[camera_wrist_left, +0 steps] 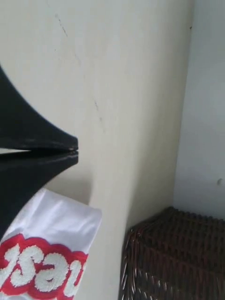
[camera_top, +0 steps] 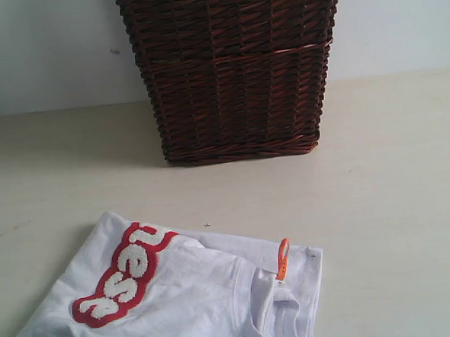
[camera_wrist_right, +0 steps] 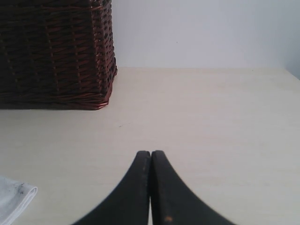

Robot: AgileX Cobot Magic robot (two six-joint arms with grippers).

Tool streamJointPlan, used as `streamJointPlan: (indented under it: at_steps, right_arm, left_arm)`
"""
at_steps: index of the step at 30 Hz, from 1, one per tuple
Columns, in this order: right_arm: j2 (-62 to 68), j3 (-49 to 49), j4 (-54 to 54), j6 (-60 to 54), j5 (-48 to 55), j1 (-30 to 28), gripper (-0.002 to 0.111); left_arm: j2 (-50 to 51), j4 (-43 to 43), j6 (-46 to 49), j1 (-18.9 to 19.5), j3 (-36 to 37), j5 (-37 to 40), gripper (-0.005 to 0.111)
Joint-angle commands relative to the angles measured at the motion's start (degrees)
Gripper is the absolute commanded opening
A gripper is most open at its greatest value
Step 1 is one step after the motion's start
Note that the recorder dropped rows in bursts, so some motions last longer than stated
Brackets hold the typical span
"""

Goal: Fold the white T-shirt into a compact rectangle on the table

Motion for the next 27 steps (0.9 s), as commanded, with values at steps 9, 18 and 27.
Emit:
streamJointPlan:
  at_steps: [9, 18, 27]
  right_arm:
    - [-0.34, 0.32, -0.21, -0.32, -0.51, -0.23, 0.0]
    - [-0.34, 0.32, -0.21, -0.32, -0.51, -0.23, 0.0]
    - [-0.34, 0.32, -4.69, -1.6, 0.76, -0.26, 0.0]
  left_arm:
    - [0.31, 6.41, -9.15, -0.31, -0.03, 0.26, 0.0]
    - [0.31, 6.52, -9.15, -0.31, -0.03, 0.25, 0.0]
    - [0.31, 6.52, -9.15, -0.31, -0.03, 0.25, 0.0]
